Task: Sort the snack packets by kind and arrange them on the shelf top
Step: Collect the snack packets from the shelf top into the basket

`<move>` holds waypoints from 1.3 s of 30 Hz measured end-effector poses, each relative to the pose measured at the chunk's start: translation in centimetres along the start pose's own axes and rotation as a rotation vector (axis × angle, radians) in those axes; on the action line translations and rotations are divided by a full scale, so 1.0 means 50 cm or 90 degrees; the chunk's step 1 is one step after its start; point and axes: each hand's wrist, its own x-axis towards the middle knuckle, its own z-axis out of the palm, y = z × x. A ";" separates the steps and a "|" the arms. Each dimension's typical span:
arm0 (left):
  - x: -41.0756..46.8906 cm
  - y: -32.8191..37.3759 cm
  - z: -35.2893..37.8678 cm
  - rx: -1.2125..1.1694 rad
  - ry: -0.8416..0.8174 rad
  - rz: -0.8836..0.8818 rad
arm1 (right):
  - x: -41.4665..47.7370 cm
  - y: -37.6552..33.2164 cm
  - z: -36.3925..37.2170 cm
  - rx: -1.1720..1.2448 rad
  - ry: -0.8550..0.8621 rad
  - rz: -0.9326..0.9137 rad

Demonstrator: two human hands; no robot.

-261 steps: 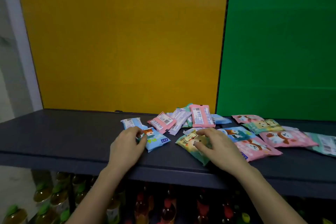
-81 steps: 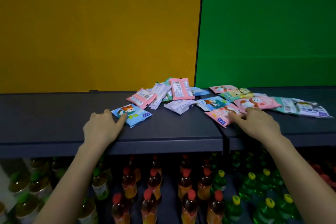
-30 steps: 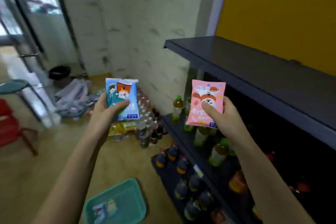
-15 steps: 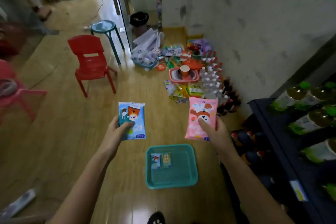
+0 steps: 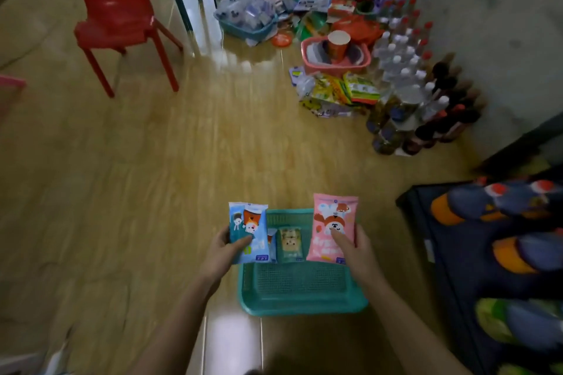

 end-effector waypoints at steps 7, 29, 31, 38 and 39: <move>0.282 -0.310 0.024 0.062 0.031 -0.053 | 0.263 0.340 0.077 -0.057 -0.051 0.011; 0.491 -0.544 0.130 0.506 0.126 0.112 | 0.507 0.589 0.147 -0.494 0.079 -0.003; 0.482 -0.524 0.128 0.564 0.104 0.175 | 0.499 0.566 0.136 -0.568 0.065 -0.028; 0.311 -0.183 0.078 0.663 0.093 0.276 | 0.325 0.240 0.022 -0.566 0.056 -0.143; 0.270 -0.106 0.076 0.675 0.094 0.284 | 0.283 0.166 -0.001 -0.574 0.066 -0.155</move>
